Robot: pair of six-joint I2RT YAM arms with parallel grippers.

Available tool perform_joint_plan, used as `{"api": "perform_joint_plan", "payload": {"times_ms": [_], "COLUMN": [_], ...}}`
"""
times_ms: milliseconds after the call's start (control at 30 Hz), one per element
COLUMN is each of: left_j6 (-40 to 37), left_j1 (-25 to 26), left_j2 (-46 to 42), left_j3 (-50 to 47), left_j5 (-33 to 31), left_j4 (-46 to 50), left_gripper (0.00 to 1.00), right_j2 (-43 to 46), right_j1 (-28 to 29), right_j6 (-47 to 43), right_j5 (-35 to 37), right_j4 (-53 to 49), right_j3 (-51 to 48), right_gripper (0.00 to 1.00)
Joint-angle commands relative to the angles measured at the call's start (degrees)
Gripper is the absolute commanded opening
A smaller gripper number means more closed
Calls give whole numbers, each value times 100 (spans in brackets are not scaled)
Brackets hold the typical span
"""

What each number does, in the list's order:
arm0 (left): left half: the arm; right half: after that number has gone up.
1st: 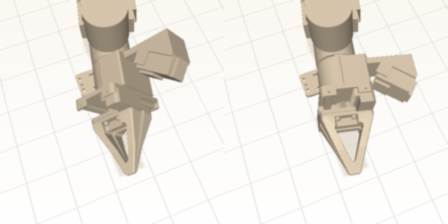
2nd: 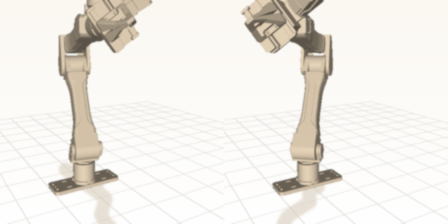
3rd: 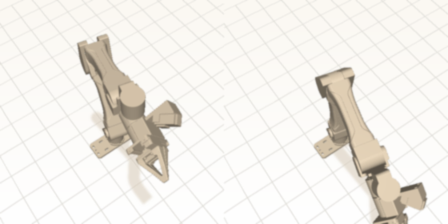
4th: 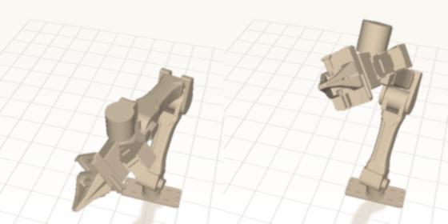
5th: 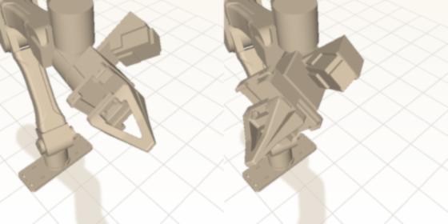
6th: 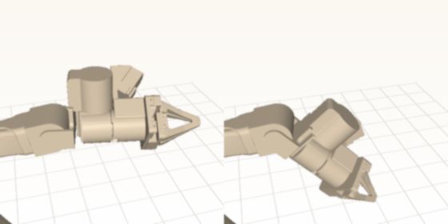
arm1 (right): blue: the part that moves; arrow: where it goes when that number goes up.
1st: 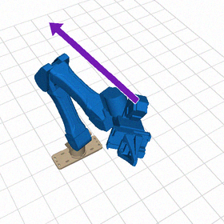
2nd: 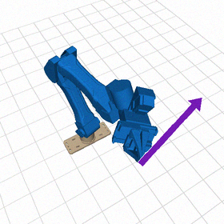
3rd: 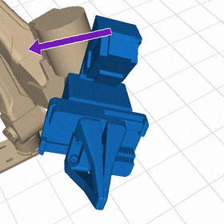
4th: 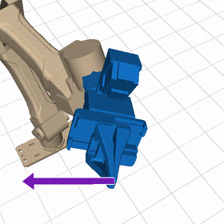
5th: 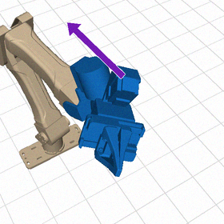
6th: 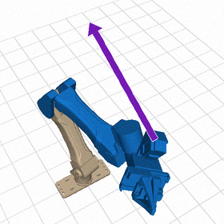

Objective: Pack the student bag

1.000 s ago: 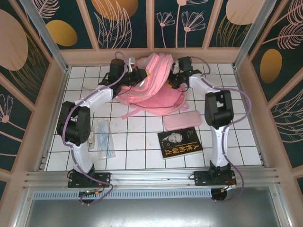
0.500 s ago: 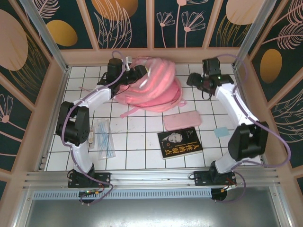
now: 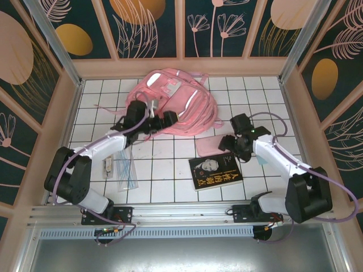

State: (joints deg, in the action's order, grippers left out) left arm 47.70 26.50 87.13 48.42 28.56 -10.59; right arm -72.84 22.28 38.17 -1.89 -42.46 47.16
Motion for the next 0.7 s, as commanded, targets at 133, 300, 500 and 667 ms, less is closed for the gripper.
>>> {"api": "perform_joint_plan", "payload": {"times_ms": [133, 300, 500, 667], "left_j6": [298, 115, 347, 535], "left_j1": [28, 33, 26, 31], "left_j2": [-484, -579, -845, -1197], "left_j3": [-843, -927, -1310, -1645], "left_j5": [-295, -293, -527, -830], "left_j4": [-146, 133, 3, 150], "left_gripper": [98, 98, 99, 99], "right_j2": [407, 540, 324, -439], "right_j1": [584, 874, 1638, 1992], "right_j6": [1173, 1294, 1413, 1108], "right_j5": [900, 364, -826, -965], "right_j4": [-1065, -545, 1376, 1783], "right_j3": [-630, -1086, -1098, -269], "right_gripper": [86, 86, 83, 83]}}
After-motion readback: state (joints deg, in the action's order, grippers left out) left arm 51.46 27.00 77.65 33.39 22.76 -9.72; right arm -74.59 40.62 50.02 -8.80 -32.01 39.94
